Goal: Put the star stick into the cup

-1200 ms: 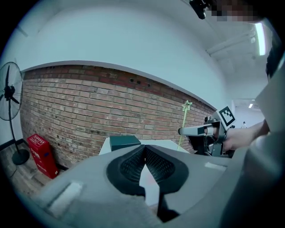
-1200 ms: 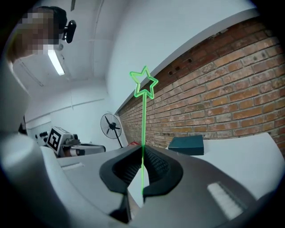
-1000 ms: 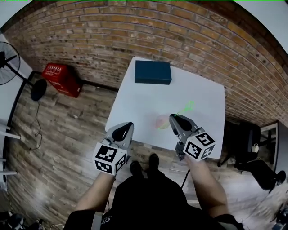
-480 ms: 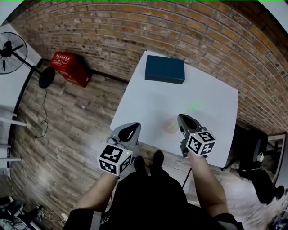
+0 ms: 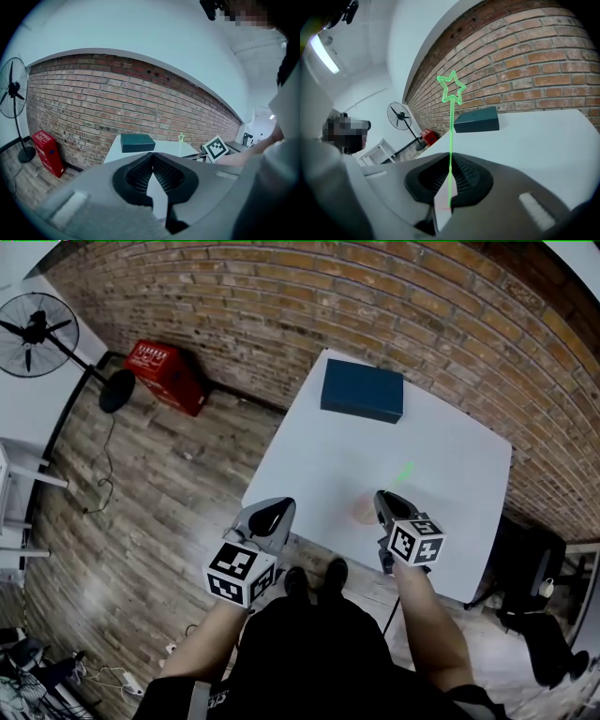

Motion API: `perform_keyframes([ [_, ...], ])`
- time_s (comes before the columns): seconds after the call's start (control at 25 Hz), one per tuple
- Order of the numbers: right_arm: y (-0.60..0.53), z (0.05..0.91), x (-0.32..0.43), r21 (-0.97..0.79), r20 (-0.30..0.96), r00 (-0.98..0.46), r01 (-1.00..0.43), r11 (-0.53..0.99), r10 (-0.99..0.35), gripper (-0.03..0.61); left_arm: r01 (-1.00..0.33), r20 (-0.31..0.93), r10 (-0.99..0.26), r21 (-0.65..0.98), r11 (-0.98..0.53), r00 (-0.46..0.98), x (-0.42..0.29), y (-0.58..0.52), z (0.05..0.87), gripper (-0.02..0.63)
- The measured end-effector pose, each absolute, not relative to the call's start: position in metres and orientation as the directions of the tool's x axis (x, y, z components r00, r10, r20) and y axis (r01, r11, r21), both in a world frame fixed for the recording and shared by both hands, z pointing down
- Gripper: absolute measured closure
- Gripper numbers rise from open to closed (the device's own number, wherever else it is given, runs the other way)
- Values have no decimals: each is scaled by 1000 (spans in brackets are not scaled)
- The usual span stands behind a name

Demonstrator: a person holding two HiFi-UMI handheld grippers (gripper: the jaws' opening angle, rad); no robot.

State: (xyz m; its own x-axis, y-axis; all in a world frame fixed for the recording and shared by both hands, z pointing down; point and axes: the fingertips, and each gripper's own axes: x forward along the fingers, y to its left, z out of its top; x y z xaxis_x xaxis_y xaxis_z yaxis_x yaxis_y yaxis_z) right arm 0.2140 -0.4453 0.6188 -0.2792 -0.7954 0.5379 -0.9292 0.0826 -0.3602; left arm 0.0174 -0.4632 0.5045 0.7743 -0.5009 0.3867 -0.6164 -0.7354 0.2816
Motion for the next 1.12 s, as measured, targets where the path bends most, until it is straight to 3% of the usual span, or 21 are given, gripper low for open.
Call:
perform_keyframes([
  [0.28,-439,621,205,-379,559,-303,-921,87,-771,553,-610,380,-495,300,-733,781,19,-456,505,607],
  [0.68,-432,622,207,-405,569,-303,-912,60,-765,475,-591,366,-482,304,-747,796,33,-450,504,607],
  [1.12,-416,626,224,-452,589,-285,-892,-15,-756,380,-639,326,-556,277,-717,765,15,-471,483,607],
])
